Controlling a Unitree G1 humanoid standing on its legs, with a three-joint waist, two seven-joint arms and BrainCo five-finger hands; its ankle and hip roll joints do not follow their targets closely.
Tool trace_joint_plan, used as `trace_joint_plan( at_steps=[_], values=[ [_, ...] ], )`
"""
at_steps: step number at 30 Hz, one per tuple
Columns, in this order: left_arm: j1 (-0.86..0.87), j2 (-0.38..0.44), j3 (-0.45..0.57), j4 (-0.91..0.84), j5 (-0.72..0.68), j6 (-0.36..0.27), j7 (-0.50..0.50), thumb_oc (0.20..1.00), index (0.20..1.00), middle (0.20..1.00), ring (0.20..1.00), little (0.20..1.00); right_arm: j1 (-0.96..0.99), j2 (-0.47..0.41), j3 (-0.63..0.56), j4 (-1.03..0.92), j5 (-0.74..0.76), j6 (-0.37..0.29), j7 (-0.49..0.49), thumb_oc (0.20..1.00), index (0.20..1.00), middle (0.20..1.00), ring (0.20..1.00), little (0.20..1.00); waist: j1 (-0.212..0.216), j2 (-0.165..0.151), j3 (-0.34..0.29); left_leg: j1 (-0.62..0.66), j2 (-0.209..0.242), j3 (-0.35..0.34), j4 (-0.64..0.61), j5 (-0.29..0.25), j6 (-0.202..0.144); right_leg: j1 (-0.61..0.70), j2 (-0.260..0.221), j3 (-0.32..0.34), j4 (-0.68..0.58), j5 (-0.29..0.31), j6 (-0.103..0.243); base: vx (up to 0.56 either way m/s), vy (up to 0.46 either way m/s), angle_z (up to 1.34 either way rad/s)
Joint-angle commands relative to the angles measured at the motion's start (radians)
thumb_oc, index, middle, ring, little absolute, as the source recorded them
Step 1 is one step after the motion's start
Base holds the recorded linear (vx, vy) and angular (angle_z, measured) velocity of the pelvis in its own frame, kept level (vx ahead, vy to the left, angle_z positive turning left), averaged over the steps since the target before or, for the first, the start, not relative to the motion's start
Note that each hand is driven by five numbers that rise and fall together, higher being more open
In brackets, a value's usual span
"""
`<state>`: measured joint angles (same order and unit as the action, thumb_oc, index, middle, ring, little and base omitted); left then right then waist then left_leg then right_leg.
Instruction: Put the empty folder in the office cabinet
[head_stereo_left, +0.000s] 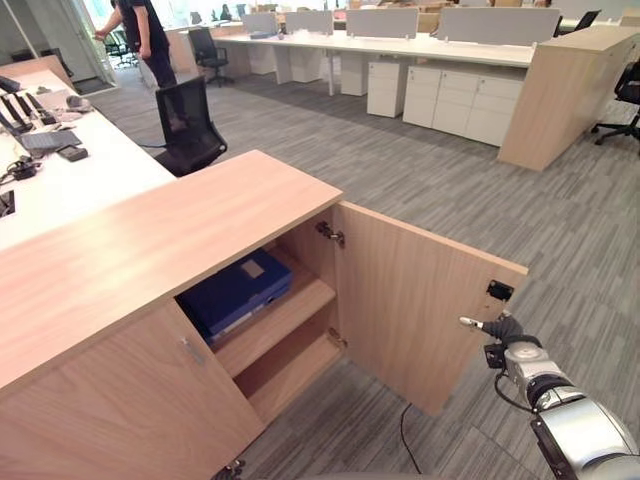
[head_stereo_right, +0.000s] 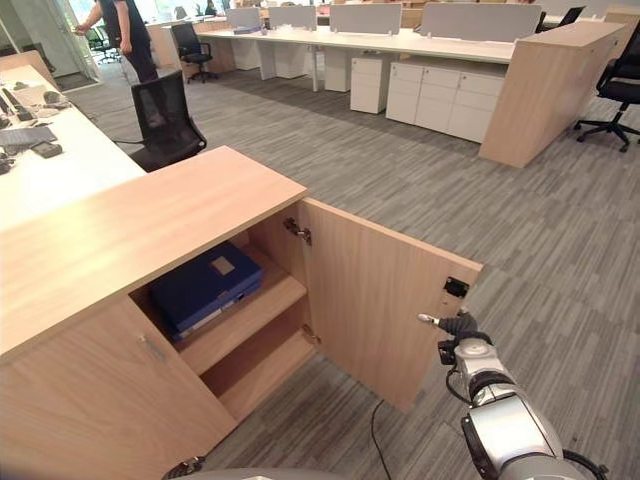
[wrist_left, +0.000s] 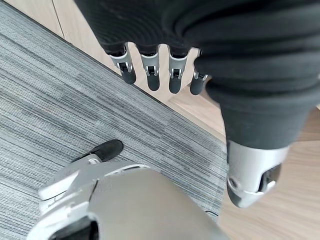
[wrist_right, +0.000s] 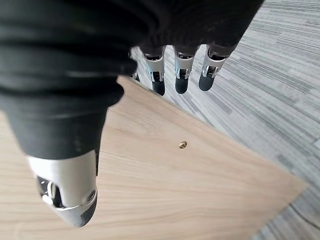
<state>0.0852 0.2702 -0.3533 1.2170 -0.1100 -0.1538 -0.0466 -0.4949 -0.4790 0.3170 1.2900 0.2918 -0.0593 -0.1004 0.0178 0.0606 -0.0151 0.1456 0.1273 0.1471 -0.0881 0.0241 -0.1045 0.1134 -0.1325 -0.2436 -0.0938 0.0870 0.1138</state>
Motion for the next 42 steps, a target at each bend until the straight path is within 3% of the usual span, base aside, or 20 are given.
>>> trace_joint_plan(
  at_steps=[1, 10, 11, 13, 17, 24, 29, 31, 33, 34, 35, 36, 37, 38, 40, 42],
  values=[
    [-0.058, 0.019, -0.026, 0.035, 0.009, -0.015, 0.015, 1.0, 1.0, 1.0, 1.0, 1.0, -0.079, 0.103, 0.072, -0.019, -0.063, -0.038, 0.052, 1.0, 1.0, 1.0, 1.0, 1.0, 0.022, -0.063, 0.009, -0.035, -0.014, -0.021, 0.008, 0.019, -0.022, 0.039, -0.029, -0.001, 0.019, -0.102, 0.072, 0.0, 0.0, 0.0],
    [-0.066, 0.018, -0.025, 0.037, 0.028, -0.016, 0.022, 1.0, 1.0, 1.0, 1.0, 1.0, -0.044, 0.144, 0.091, -0.103, -0.044, -0.05, 0.064, 1.0, 1.0, 1.0, 1.0, 1.0, 0.022, -0.062, 0.011, -0.037, -0.019, -0.016, 0.007, 0.018, -0.02, 0.035, -0.035, 0.002, 0.015, -0.096, 0.074, 0.0, 0.002, 0.0],
    [-0.072, 0.02, -0.006, 0.037, 0.03, -0.015, 0.031, 1.0, 1.0, 1.0, 1.0, 1.0, 0.004, 0.146, 0.113, -0.252, -0.016, -0.066, 0.086, 1.0, 1.0, 1.0, 1.0, 1.0, 0.011, -0.064, 0.019, -0.044, -0.018, -0.015, 0.007, 0.021, -0.023, 0.024, -0.035, 0.009, 0.014, -0.092, 0.075, -0.04, 0.017, -0.03],
    [-0.072, 0.02, 0.003, 0.035, 0.032, -0.015, 0.033, 1.0, 1.0, 1.0, 1.0, 1.0, 0.03, 0.138, 0.123, -0.319, -0.017, -0.069, 0.093, 1.0, 1.0, 1.0, 1.0, 1.0, 0.007, -0.064, 0.02, -0.047, -0.018, -0.015, 0.006, 0.022, -0.023, 0.02, -0.035, 0.011, 0.014, -0.091, 0.074, -0.02, 0.008, -0.01],
    [-0.07, 0.024, 0.074, 0.034, 0.03, -0.014, 0.046, 1.0, 1.0, 1.0, 1.0, 1.0, 0.261, 0.087, 0.12, -0.676, -0.009, -0.103, 0.159, 1.0, 1.0, 1.0, 1.0, 1.0, -0.016, -0.071, 0.027, -0.059, -0.015, -0.025, 0.003, 0.027, -0.028, 0.01, -0.033, 0.02, 0.014, -0.095, 0.071, -0.01, -0.004, 0.03],
    [-0.06, 0.033, 0.099, 0.04, 0.083, -0.017, 0.034, 1.0, 1.0, 1.0, 1.0, 1.0, 0.408, 0.064, 0.19, -0.878, -0.071, -0.111, 0.238, 1.0, 1.0, 1.0, 1.0, 1.0, -0.011, -0.071, 0.029, -0.082, -0.011, -0.062, 0.001, 0.037, -0.038, 0.009, -0.031, 0.009, 0.012, -0.106, 0.066, -0.02, -0.023, 0.18],
    [-0.057, 0.043, 0.097, 0.039, 0.094, -0.013, 0.04, 1.0, 1.0, 1.0, 1.0, 1.0, 0.345, 0.106, 0.298, -0.922, -0.075, -0.11, 0.268, 1.0, 1.0, 1.0, 1.0, 1.0, 0.018, -0.068, 0.039, -0.107, -0.007, -0.095, 0.002, 0.055, -0.05, 0.009, -0.024, -0.006, 0.01, -0.114, 0.059, -0.04, -0.031, 0.22],
    [-0.069, 0.048, 0.087, 0.04, 0.088, -0.009, 0.05, 1.0, 1.0, 1.0, 1.0, 1.0, 0.244, 0.166, 0.369, -0.913, -0.04, -0.108, 0.263, 1.0, 1.0, 1.0, 1.0, 1.0, 0.056, -0.061, 0.06, -0.154, -0.005, -0.13, 0.007, 0.089, -0.072, 0.0, -0.016, -0.036, 0.007, -0.119, 0.053, -0.14, -0.062, 0.51],
    [-0.071, 0.051, 0.089, 0.04, 0.085, -0.008, 0.053, 1.0, 1.0, 1.0, 1.0, 1.0, 0.212, 0.189, 0.387, -0.897, -0.038, -0.112, 0.256, 1.0, 1.0, 1.0, 1.0, 1.0, 0.061, -0.061, 0.061, -0.165, -0.002, -0.141, 0.009, 0.089, -0.077, -0.003, -0.015, -0.049, 0.007, -0.119, 0.052, -0.09, -0.041, 0.62],
    [-0.078, 0.053, 0.092, 0.037, 0.07, -0.006, 0.067, 1.0, 1.0, 1.0, 1.0, 1.0, 0.154, 0.218, 0.413, -0.881, -0.029, -0.114, 0.239, 1.0, 1.0, 1.0, 1.0, 1.0, 0.086, -0.062, 0.084, -0.193, 0.009, -0.137, 0.052, 0.096, -0.085, -0.002, -0.018, -0.07, 0.007, -0.118, 0.052, -0.13, -0.021, 0.67],
    [-0.095, 0.051, 0.09, 0.036, 0.064, -0.003, 0.074, 1.0, 1.0, 1.0, 1.0, 1.0, 0.124, 0.224, 0.416, -0.866, -0.017, -0.121, 0.224, 1.0, 1.0, 1.0, 1.0, 1.0, 0.088, -0.071, 0.106, -0.234, 0.021, -0.108, 0.123, 0.086, -0.089, -0.001, -0.03, -0.096, 0.007, -0.114, 0.051, -0.23, 0.004, 0.66],
    [-0.116, 0.037, 0.079, 0.025, 0.064, 0.004, 0.08, 1.0, 1.0, 1.0, 1.0, 1.0, 0.082, 0.241, 0.421, -0.841, 0.005, -0.115, 0.199, 1.0, 1.0, 1.0, 1.0, 1.0, 0.076, -0.084, 0.122, -0.242, 0.084, 0.07, 0.209, 0.062, -0.068, 0.001, -0.056, -0.158, 0.014, -0.113, 0.044, -0.19, 0.025, 0.84],
    [-0.117, 0.037, 0.079, 0.025, 0.064, 0.004, 0.08, 1.0, 1.0, 1.0, 1.0, 1.0, 0.08, 0.241, 0.421, -0.84, 0.005, -0.116, 0.199, 1.0, 1.0, 1.0, 1.0, 1.0, 0.077, -0.084, 0.121, -0.247, 0.084, 0.071, 0.211, 0.064, -0.066, -0.003, -0.057, -0.157, 0.013, -0.109, 0.044, -0.13, 0.023, 1.42],
    [-0.116, 0.034, 0.074, 0.017, 0.066, 0.006, 0.079, 1.0, 1.0, 1.0, 1.0, 1.0, 0.06, 0.251, 0.423, -0.823, 0.008, -0.109, 0.191, 1.0, 1.0, 1.0, 1.0, 1.0, 0.073, -0.086, 0.121, -0.234, 0.116, 0.147, 0.243, 0.049, -0.061, 0.002, -0.059, -0.178, 0.015, -0.114, 0.039, -0.04, 0.016, 1.79],
    [-0.102, 0.035, 0.054, 0.003, 0.086, 0.005, 0.07, 1.0, 1.0, 1.0, 1.0, 1.0, 0.03, 0.241, 0.395, -0.792, -0.016, -0.101, 0.172, 1.0, 1.0, 1.0, 1.0, 1.0, 0.066, -0.082, 0.1, -0.199, 0.132, 0.217, 0.251, 0.028, -0.059, 0.018, -0.059, -0.224, 0.018, -0.122, 0.03, 0.02, 0.094, 1.08],
    [-0.072, 0.036, 0.036, -0.002, 0.097, 0.006, 0.057, 1.0, 1.0, 1.0, 1.0, 1.0, -0.007, 0.241, 0.307, -0.69, 0.002, -0.091, 0.123, 1.0, 1.0, 1.0, 1.0, 1.0, 0.084, -0.073, 0.07, -0.18, 0.095, 0.2, 0.203, 0.016, -0.047, 0.048, -0.064, -0.267, 0.029, -0.113, 0.031, 0.12, 0.154, 0.79]
  ],
)
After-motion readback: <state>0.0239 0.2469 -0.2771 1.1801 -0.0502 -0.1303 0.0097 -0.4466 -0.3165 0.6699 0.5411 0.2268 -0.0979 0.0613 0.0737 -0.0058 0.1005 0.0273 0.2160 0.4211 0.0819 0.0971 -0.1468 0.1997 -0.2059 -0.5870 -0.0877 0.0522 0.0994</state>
